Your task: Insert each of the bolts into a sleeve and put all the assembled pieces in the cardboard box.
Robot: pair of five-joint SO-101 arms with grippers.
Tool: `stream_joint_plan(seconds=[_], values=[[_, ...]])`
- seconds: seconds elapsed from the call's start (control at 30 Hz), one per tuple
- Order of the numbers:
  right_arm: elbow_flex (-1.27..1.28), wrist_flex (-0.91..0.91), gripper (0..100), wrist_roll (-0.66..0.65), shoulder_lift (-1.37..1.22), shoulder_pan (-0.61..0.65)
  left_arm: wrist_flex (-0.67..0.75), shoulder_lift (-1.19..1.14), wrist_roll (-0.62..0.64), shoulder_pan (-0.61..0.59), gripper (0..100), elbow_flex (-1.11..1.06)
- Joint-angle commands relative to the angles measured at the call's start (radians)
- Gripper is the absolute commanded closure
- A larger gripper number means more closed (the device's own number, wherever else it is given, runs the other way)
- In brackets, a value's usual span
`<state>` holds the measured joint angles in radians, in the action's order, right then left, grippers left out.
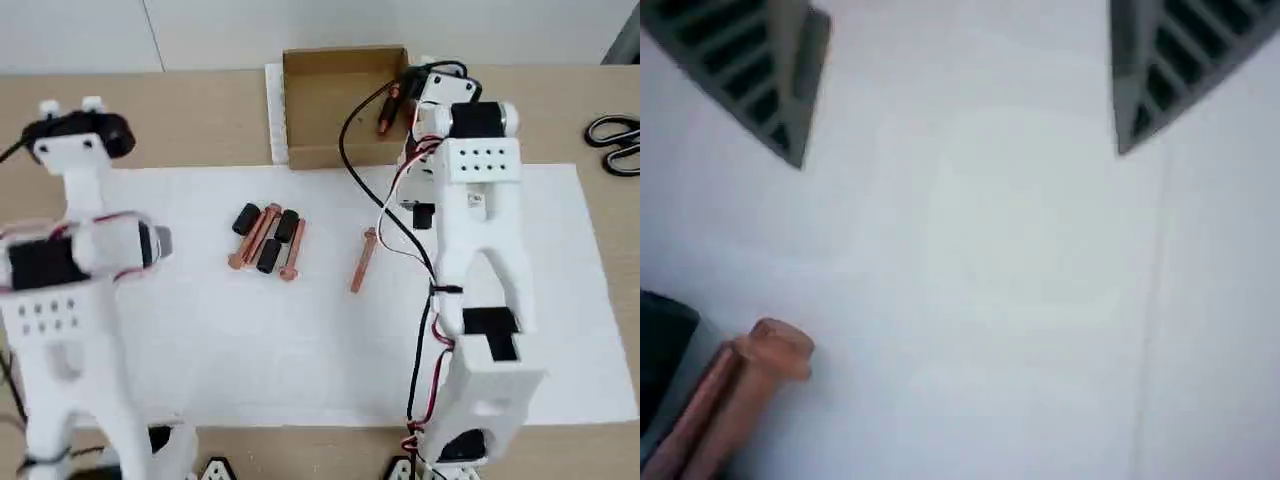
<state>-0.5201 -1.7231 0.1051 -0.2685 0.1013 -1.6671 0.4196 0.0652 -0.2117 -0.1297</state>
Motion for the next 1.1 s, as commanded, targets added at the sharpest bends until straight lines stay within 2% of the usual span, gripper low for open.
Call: stream_joint_plan(seconds=[0.0,0.2,0.3,0.53,0.7,1.07], values=[[0.029,-0.018,99.6,-0.021,0.186,-0.016,-0.018,-0.18,0.011,0.106,81,0.156],[0.038,-0.018,99.6,-0.035,0.288,-0.114,-0.023,-0.477,0.032,0.396,81,0.364],[0.055,-0.018,99.6,-0.041,0.286,-0.156,-0.034,-0.647,0.034,0.479,81,0.486],[0.121,-0.013,99.6,-0.041,0.294,-0.2,-0.063,-1.019,0.052,0.568,81,0.812],[0.121,-0.013,99.6,-0.041,0.294,-0.206,-0.083,-1.186,0.054,0.632,81,1.013],[0.143,-0.008,99.6,-0.04,0.288,-0.203,-0.08,-1.295,0.089,0.712,81,1.095]])
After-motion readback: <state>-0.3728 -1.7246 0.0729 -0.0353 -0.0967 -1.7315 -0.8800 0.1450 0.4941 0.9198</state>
